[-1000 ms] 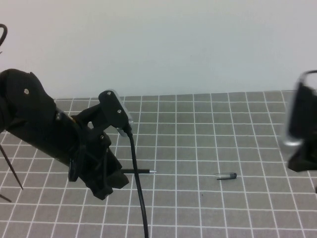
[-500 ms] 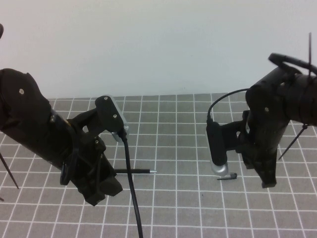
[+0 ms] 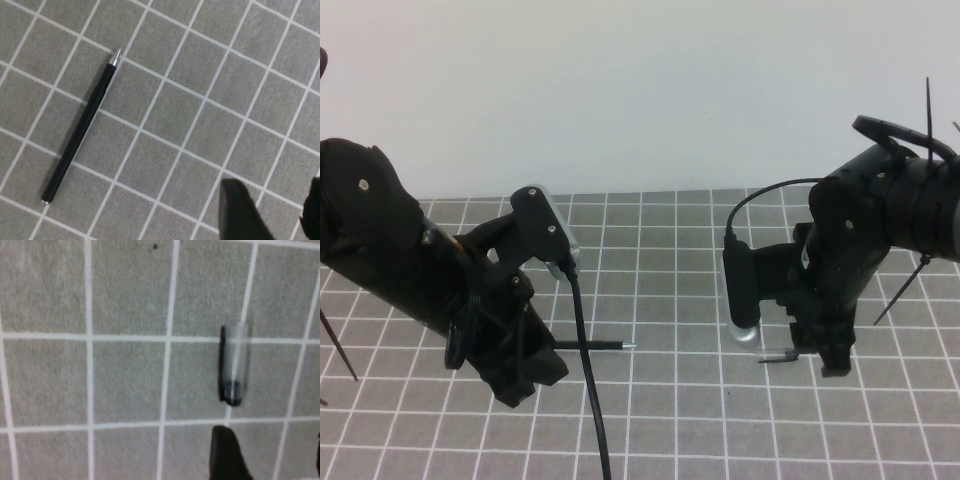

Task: Cap the pen
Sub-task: 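Pick up the pen and its cap, cap the pen, and set it down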

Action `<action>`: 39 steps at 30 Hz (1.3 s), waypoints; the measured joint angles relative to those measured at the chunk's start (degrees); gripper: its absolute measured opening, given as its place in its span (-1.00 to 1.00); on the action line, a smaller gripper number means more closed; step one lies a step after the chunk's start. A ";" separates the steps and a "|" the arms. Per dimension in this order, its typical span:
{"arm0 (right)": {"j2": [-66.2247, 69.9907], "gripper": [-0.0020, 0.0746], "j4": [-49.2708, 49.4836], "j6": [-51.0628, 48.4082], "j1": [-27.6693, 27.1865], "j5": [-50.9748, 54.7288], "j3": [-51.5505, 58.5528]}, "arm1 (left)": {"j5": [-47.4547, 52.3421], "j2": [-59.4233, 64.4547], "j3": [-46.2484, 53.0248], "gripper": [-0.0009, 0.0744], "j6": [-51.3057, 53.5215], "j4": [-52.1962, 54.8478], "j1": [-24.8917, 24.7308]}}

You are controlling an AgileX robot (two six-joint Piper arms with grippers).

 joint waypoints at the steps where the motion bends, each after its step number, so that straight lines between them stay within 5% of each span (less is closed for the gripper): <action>1: 0.32 0.05 0.53 0.00 0.00 0.00 0.00 | -0.11 0.00 0.00 -0.26 0.00 0.00 0.00; 33: 8.14 0.00 6.76 -4.14 -2.91 -2.29 -0.05 | -0.82 -0.11 0.00 -0.38 0.00 -0.23 0.00; 39: 8.26 -0.28 6.64 -5.35 -2.91 -1.37 -0.54 | -0.95 -0.11 0.00 -0.40 0.00 -0.33 0.00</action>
